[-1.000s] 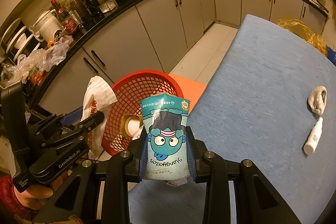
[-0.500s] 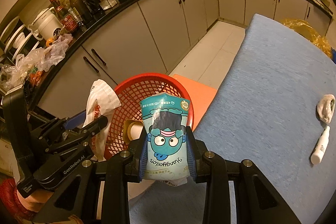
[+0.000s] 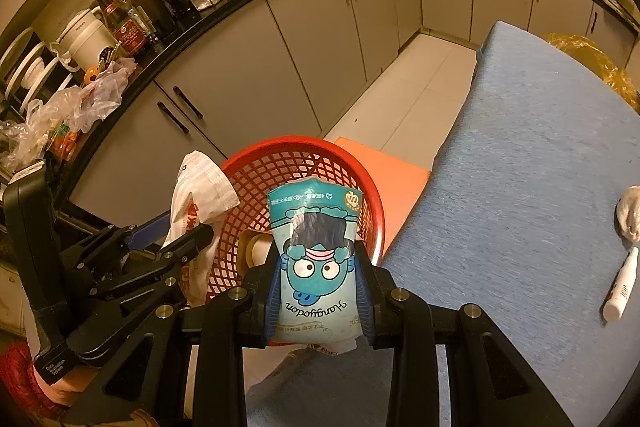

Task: Collect trash
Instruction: 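Open both tools to drop the wrapper and snack bag into the basket, then return both tools to the table toward the white bottle and glove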

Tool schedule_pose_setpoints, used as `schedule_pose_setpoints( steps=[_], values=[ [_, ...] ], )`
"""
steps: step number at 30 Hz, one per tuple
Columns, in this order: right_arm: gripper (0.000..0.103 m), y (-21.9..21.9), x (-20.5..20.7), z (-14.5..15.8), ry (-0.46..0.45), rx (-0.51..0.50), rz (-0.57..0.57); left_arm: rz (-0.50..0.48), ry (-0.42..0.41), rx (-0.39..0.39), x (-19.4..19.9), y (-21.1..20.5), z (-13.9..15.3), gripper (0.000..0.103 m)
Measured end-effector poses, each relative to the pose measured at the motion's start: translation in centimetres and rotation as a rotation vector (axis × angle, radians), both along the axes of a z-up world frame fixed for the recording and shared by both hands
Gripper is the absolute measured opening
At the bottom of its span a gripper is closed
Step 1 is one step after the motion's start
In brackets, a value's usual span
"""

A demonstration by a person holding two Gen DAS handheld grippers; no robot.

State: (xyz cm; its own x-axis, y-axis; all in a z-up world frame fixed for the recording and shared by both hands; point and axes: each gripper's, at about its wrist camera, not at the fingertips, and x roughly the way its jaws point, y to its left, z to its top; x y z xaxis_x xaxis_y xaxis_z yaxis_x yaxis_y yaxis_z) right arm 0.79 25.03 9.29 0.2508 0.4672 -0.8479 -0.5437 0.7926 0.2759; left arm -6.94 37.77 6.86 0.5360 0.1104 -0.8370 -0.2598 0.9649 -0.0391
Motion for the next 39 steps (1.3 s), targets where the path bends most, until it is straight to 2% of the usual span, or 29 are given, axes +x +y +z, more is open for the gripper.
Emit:
schedule_pose_setpoints(
  steps=[8, 12, 13, 14, 16, 29, 39],
  values=[
    [0.037, 0.8, 0.6, -0.3, 0.004, -0.001, -0.006, -0.016, -0.001, -0.004, 0.2, 0.5, -0.1, 0.040],
    [0.051, 1.0, 1.0, -0.2, 0.007, 0.011, -0.019, -0.024, -0.009, -0.023, 0.3, 0.7, 0.0, 0.041],
    [0.051, 1.0, 1.1, 0.0, 0.002, 0.015, -0.025, -0.026, -0.011, -0.029, 0.3, 0.7, 0.0, 0.045],
    [0.051, 1.0, 1.2, 0.1, 0.002, 0.018, -0.029, -0.028, -0.016, -0.031, 0.3, 0.7, 0.1, 0.054],
    [0.051, 0.7, 1.3, 0.5, 0.001, 0.028, -0.040, -0.020, -0.025, -0.019, 0.1, 0.7, 0.3, 0.059],
    [0.051, -2.9, 0.6, 1.8, 0.002, 0.063, -0.108, -0.018, -0.044, -0.025, -0.1, -0.8, 1.3, 0.059],
    [0.051, -8.6, -0.8, 1.4, 0.018, 0.073, -0.172, -0.071, -0.048, -0.014, -0.1, -5.4, 2.2, 0.059]
  ],
)
